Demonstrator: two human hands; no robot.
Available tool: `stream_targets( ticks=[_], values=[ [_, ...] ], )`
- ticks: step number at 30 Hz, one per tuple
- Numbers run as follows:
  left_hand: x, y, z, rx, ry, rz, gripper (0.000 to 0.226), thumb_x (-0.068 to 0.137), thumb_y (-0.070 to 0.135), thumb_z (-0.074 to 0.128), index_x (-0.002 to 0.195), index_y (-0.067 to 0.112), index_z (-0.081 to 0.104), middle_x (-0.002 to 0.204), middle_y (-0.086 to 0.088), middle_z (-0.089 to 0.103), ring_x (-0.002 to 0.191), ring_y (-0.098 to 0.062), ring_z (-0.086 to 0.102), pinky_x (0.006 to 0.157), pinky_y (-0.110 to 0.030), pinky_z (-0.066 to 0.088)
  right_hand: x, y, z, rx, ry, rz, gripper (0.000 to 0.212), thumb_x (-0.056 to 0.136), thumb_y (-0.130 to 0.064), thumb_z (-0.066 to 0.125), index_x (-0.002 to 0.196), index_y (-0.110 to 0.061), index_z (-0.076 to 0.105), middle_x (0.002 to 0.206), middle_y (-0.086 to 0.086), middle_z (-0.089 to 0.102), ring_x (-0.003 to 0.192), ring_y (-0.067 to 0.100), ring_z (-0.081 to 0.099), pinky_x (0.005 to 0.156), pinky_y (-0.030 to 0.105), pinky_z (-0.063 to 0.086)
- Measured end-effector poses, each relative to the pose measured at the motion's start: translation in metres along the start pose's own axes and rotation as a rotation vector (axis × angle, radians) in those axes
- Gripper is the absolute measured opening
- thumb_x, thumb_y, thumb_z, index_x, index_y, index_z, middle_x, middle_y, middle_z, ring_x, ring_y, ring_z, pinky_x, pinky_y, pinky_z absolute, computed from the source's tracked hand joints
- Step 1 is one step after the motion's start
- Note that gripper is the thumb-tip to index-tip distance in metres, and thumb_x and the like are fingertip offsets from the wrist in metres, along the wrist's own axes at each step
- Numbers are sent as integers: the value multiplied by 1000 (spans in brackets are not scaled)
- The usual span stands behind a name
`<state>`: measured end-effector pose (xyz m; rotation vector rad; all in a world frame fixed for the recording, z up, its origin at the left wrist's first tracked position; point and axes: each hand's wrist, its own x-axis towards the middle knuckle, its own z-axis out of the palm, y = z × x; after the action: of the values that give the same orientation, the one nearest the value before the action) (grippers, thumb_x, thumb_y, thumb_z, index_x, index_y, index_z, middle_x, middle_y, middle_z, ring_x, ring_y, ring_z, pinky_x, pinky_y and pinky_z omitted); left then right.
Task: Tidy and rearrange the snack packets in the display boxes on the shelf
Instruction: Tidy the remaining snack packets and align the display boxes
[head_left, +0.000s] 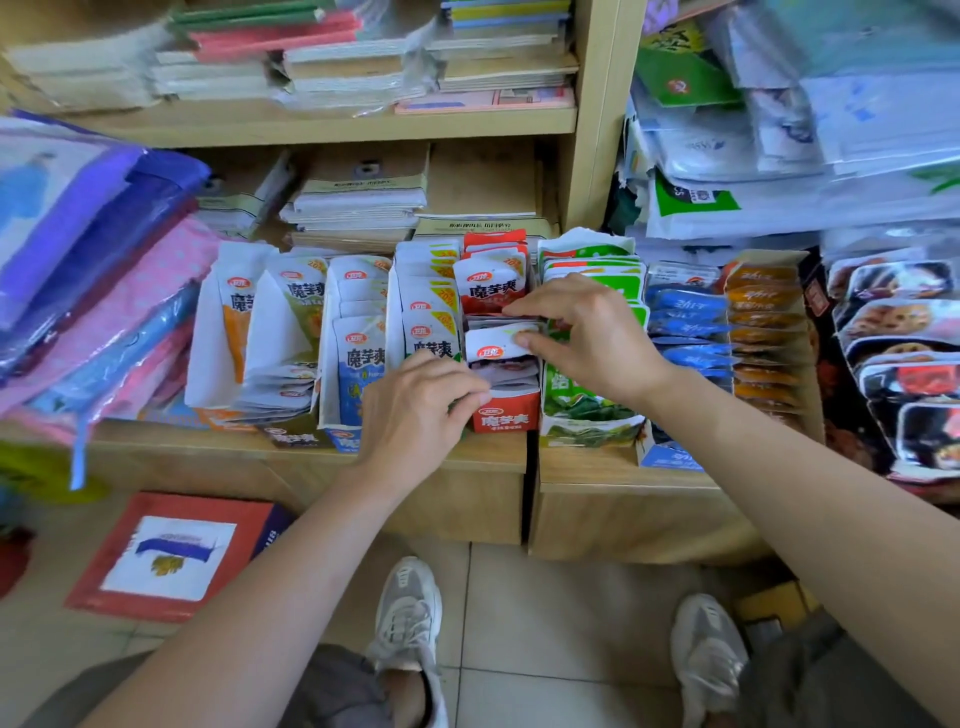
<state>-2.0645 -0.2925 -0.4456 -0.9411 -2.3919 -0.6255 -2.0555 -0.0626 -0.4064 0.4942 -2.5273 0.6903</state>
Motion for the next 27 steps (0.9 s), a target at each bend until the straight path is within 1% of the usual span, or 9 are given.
stream_targets(
  ticks=[4, 7, 10, 12, 15, 17, 19, 23, 27],
  values=[
    [0, 1, 0, -22, 4, -40, 4, 90, 25, 75, 87, 26, 77, 83, 14, 72, 81, -5, 63, 54, -34, 52, 0, 0, 1, -3, 9, -17, 33, 86, -23, 77, 118, -15, 73, 110, 0, 73, 103, 18, 64, 92, 29, 51],
    [1, -1, 4, -71, 61, -76, 6, 93, 24, 71, 91, 21, 76, 88, 10, 73, 81, -9, 67, 60, -34, 54, 0, -3, -2, 20, 16, -15, 38, 88, -23, 75, 124, -18, 69, 113, -2, 72, 103, 17, 64, 86, 27, 52],
    [4, -2, 7, -96, 85, -100, 12, 97, 24, 65, 92, 19, 74, 89, 7, 72, 81, -13, 67, 64, -36, 54, 1, -4, -5, 50, 24, -12, 42, 88, -23, 74, 128, -20, 66, 116, -4, 71, 102, 17, 63, 84, 31, 54],
    [8, 2, 7, -102, 107, -93, 10, 97, 20, 65, 92, 15, 72, 90, 5, 72, 83, -14, 65, 70, -31, 52, 3, -5, -8, 68, 10, -20, 45, 86, -27, 76, 129, -19, 65, 118, -3, 71, 104, 15, 62, 90, 30, 51],
    [13, 9, 5, -111, 131, -100, 7, 96, 17, 65, 93, 12, 68, 89, 2, 70, 82, -13, 62, 71, -21, 41, 4, -6, -8, 46, -32, -64, 51, 81, -30, 81, 128, -17, 66, 122, -1, 69, 112, 9, 57, 99, 20, 39],
    [14, 11, 5, -117, 145, -103, 7, 96, 17, 64, 93, 11, 66, 88, 2, 69, 81, -13, 61, 70, -20, 40, 5, -6, -9, 40, -49, -69, 48, 82, -30, 80, 127, -19, 68, 124, -1, 68, 115, 9, 57, 101, 21, 38],
    [13, 11, 4, -119, 162, -98, 7, 97, 16, 64, 92, 10, 66, 88, 1, 68, 81, -14, 60, 69, -24, 44, 7, -5, -10, 76, -50, -61, 40, 85, -27, 77, 124, -22, 70, 124, -1, 68, 115, 11, 58, 101, 24, 42],
    [10, 14, 1, -137, 187, -64, 13, 97, 18, 60, 91, 8, 66, 88, 1, 68, 83, -8, 55, 75, -18, 39, 8, -4, -12, 179, 1, -37, 20, 85, -17, 77, 105, -20, 79, 107, -3, 74, 101, 8, 65, 86, 26, 53],
    [2, 15, -1, -140, 184, -89, 4, 92, 7, 68, 89, 7, 66, 86, 1, 67, 81, -6, 53, 74, -16, 38, 4, -9, -4, 190, -36, -5, 16, 81, -17, 81, 97, -22, 81, 100, -5, 72, 91, 9, 66, 78, 33, 56]
  ],
)
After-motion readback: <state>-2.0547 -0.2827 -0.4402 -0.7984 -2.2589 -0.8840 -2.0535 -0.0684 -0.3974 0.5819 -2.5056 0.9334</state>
